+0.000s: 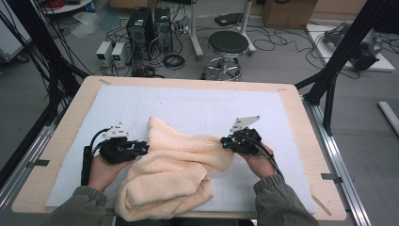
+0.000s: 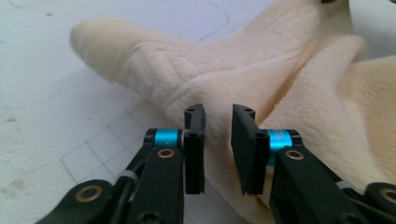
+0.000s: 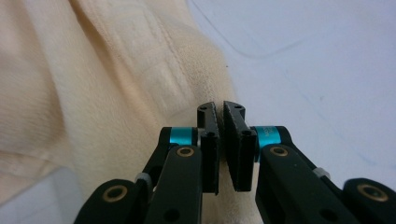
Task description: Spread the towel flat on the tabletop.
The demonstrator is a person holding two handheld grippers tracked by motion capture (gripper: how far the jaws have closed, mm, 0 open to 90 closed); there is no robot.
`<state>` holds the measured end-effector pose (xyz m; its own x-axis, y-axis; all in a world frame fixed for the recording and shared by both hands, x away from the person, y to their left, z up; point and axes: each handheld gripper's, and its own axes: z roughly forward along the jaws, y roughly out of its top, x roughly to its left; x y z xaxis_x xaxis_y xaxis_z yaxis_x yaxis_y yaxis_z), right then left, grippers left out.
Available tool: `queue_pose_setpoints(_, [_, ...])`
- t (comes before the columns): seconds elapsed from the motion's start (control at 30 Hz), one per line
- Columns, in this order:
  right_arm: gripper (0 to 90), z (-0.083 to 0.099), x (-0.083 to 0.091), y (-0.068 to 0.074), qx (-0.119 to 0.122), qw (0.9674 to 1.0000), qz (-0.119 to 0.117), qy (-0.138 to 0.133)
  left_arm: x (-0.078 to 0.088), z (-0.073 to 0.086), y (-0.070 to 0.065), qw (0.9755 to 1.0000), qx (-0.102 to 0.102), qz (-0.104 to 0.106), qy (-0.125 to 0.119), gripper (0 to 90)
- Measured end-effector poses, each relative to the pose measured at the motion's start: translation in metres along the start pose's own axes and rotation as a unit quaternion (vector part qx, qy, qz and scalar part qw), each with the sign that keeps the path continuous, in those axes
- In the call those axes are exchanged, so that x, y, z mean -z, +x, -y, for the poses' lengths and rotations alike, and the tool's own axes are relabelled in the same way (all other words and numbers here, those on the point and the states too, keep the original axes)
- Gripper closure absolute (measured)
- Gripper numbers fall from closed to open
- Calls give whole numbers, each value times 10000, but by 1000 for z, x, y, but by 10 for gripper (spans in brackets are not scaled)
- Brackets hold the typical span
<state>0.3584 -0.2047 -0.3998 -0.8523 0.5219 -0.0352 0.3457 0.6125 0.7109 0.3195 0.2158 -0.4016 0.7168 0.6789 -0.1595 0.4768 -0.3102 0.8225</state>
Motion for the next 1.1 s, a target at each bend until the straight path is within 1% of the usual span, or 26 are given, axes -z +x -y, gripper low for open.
queue_pose_setpoints(0.03, [809, 2, -3, -3, -69, 9999, -39, 74, -1, -1, 4, 10000, 51, -19, -33, 677])
queue_pose_setpoints(0.07, [790, 4, -4, -6, -128, 9998, -35, 117, -4, -4, 7, 9999, 90, -29, -37, 672])
queue_pose_setpoints(0.13, [700, 5, -5, -8, -249, 9996, -72, 106, -10, -8, 13, 9999, -11, -83, -80, 670])
queue_pose_setpoints(0.17, [665, 5, -5, -8, -316, 9994, -86, 102, -14, -9, 16, 9999, -22, -97, -42, 667])
queue_pose_setpoints(0.23, [611, 6, -5, -8, -373, 9990, -173, 144, -24, -12, 21, 9997, -152, -193, 74, 640])
queue_pose_setpoints(0.27, [587, 7, -5, -7, -414, 9988, -199, 168, -29, -11, 24, 9996, -164, -210, 84, 631])
queue_pose_setpoints(0.3, [560, 9, -5, -6, -408, 9987, -205, 202, -34, -10, 27, 9997, -154, -134, 113, 616])
queue_pose_setpoints(0.33, [536, 13, -5, -5, -464, 9985, -218, 184, -37, -9, 28, 9997, -155, -102, 162, 594])
queue_pose_setpoints(0.37, [520, 16, -5, -5, -507, 9982, -266, 170, -41, -8, 30, 9995, -177, -74, 252, 575])
queue_pose_setpoints(0.4, [512, 20, -5, -5, -600, 9974, -353, 171, -45, -6, 31, 9992, -204, -33, 333, 564])
queue_pose_setpoints(0.43, [505, 23, -6, -5, -707, 9963, -429, 245, -49, -5, 30, 9989, -213, 14, 418, 550])
queue_pose_setpoints(0.47, [504, 26, -9, -6, -740, 9954, -486, 374, -52, -4, 30, 9984, -254, 39, 495, 540])
queue_pose_setpoints(0.5, [520, 28, -11, -7, -737, 9948, -509, 477, -54, -3, 29, 9981, -274, 47, 554, 535])
queue_pose_setpoints(0.53, [547, 28, -13, -6, -733, 9947, -507, 518, -57, -3, 28, 9976, -327, 25, 611, 535])
queue_pose_setpoints(0.6, [635, 26, -15, -5, -652, 9954, -476, 515, -60, -2, 24, 9965, -473, -101, 680, 554])
queue_pose_setpoints(0.67, [708, 23, -18, -2, -454, 9967, -417, 527, -63, -3, 19, 9951, -616, -286, 719, 619])
queue_pose_setpoints(0.7, [743, 23, -19, -1, -436, 9970, -389, 508, -64, -3, 18, 9941, -696, -346, 752, 648])
queue_pose_setpoints(0.73, [769, 22, -19, -1, -419, 9971, -394, 496, -65, -3, 17, 9938, -704, -393, 761, 683])
queue_pose_setpoints(0.83, [812, 22, -21, -2, -418, 9974, -383, 445, -66, -3, 17, 9947, -552, -484, 722, 784])
queue_pose_setpoints(0.87, [822, 22, -21, -2, -419, 9974, -386, 448, -65, -3, 18, 9952, -448, -503, 704, 806])
queue_pose_setpoints(0.9, [830, 21, -22, -2, -387, 9977, -358, 429, -64, -4, 19, 9956, -370, -479, 709, 828])
queue_pose_setpoints(0.97, [838, 19, -20, -2, -352, 9980, -331, 395, -59, -4, 19, 9960, -283, -499, 686, 847])
queue_pose_setpoints(1.0, [839, 19, -19, -2, -342, 9982, -324, 359, -56, -5, 20, 9956, -337, -503, 715, 851])
queue_pose_setpoints(1.07, [841, 18, -16, -2, -358, 9985, -355, 231, -47, -5, 18, 9956, -351, -501, 710, 854])
queue_pose_setpoints(1.1, [841, 18, -14, -1, -345, 9985, -386, 192, -44, -5, 18, 9959, -372, -480, 668, 856])
